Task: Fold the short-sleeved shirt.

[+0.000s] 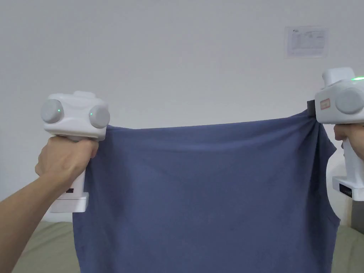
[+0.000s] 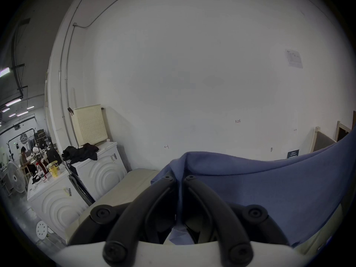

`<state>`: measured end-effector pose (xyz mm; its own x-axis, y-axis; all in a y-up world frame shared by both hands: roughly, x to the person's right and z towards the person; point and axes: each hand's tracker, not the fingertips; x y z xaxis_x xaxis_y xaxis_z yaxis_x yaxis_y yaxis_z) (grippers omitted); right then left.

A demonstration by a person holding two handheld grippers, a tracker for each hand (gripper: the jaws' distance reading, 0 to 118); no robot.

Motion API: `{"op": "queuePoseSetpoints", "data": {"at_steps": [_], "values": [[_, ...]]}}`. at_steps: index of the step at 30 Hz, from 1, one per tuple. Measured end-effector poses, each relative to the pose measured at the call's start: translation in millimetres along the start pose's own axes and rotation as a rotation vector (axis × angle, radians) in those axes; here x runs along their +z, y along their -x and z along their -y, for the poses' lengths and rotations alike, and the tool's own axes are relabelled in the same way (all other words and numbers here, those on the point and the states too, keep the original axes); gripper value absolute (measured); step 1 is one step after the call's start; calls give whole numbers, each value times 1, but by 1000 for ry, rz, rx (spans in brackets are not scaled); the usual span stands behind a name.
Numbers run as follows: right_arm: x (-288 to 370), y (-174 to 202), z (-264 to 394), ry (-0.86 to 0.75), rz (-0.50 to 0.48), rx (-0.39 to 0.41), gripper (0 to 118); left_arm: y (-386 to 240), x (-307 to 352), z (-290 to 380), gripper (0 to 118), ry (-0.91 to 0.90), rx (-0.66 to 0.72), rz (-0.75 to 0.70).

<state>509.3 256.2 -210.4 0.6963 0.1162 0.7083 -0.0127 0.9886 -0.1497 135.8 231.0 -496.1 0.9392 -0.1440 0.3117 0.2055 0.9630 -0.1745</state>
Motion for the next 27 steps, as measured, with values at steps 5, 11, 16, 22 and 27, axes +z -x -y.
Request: {"op": "queuePoseSetpoints", "data": {"at_steps": [5, 11, 16, 22, 27], "values": [[-55, 11, 11, 19, 17, 42, 1, -24, -51, 17, 1, 32, -11, -12], [-90, 25, 56, 61, 20, 52, 1, -49, -105, 55, 1, 84, -13, -32], [-108, 29, 135, 190, -5, 52, 1, -66, -129, 130, 1, 199, -42, 7], [-76, 23, 267, 414, -65, -18, 1, -70, -124, 252, 1, 396, -111, 101], [16, 5, 363, 548, -125, -27, 1, -46, -59, 345, 1, 488, -143, 169]]}}
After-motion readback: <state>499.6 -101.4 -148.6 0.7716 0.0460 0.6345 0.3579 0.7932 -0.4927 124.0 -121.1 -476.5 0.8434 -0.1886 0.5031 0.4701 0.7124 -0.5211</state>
